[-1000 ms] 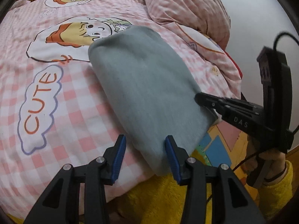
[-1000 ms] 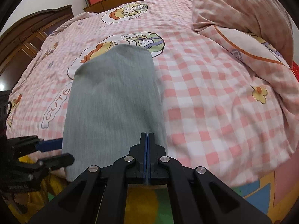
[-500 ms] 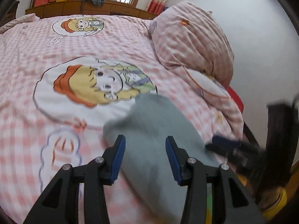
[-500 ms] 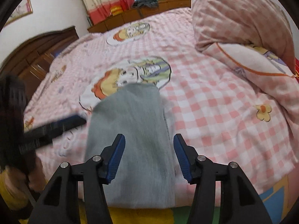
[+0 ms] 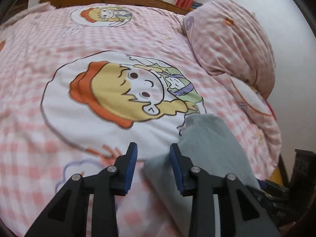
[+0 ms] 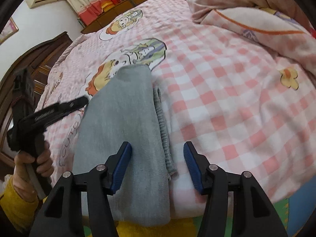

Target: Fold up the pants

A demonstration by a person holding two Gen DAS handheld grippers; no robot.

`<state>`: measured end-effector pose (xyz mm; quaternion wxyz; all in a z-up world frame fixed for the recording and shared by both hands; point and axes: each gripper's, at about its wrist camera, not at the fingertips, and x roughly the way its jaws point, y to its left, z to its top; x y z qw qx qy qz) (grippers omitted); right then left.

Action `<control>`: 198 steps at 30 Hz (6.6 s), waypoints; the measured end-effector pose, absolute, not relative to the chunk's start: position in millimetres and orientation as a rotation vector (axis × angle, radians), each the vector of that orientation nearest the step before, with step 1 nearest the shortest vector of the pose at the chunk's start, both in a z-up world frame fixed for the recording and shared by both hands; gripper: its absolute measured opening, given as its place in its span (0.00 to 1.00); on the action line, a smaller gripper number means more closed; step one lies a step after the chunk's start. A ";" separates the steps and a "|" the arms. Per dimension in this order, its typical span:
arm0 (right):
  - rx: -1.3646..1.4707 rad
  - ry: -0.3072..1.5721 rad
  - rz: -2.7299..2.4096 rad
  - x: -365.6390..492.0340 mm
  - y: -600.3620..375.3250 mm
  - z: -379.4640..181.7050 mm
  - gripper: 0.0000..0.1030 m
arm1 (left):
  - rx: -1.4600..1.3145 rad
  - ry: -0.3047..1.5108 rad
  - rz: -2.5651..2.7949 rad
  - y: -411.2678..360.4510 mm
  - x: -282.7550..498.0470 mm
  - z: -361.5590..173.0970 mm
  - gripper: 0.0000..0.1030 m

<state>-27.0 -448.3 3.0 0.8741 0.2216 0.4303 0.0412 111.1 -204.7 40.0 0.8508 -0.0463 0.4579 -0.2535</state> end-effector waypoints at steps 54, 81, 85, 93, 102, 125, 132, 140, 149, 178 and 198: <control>0.433 0.757 0.413 5.8 -221.9 59.2 0.29 | -0.247 0.909 -0.436 -2.5 36.1 99.8 0.36; 0.388 0.889 0.394 38.3 -168.8 7.3 0.31 | -0.203 0.935 -0.326 61.4 54.7 35.2 0.43; 0.373 0.856 0.376 25.7 -177.4 20.3 0.31 | -0.169 0.913 -0.292 64.2 37.7 46.1 0.42; 0.297 0.847 0.382 1.2 -178.7 27.4 0.31 | -0.186 0.928 -0.267 61.6 0.2 50.5 0.42; 0.266 0.909 0.350 2.0 -183.8 3.7 0.31 | -0.203 0.956 -0.197 65.9 -8.0 29.5 0.55; 0.073 0.974 0.233 -38.2 -174.2 -4.1 0.48 | -0.096 1.006 -0.087 37.7 -48.5 18.8 0.77; 0.060 0.979 0.213 -32.4 -169.2 -12.5 0.50 | -0.065 1.026 -0.060 29.7 -43.2 7.4 0.86; 0.046 0.968 0.218 -32.3 -164.2 -17.2 0.58 | -0.055 1.033 -0.053 27.2 -38.3 1.4 0.92; 0.048 0.964 0.223 -31.8 -164.3 -18.1 0.60 | -0.041 1.035 -0.053 24.2 -36.4 -1.0 0.94; 0.048 0.963 0.223 -32.1 -164.3 -18.1 0.60 | -0.040 1.035 -0.054 24.5 -36.3 -1.2 0.94; 0.049 0.963 0.223 -32.2 -164.3 -18.3 0.60 | -0.041 1.029 -0.055 26.3 -35.3 -1.3 0.94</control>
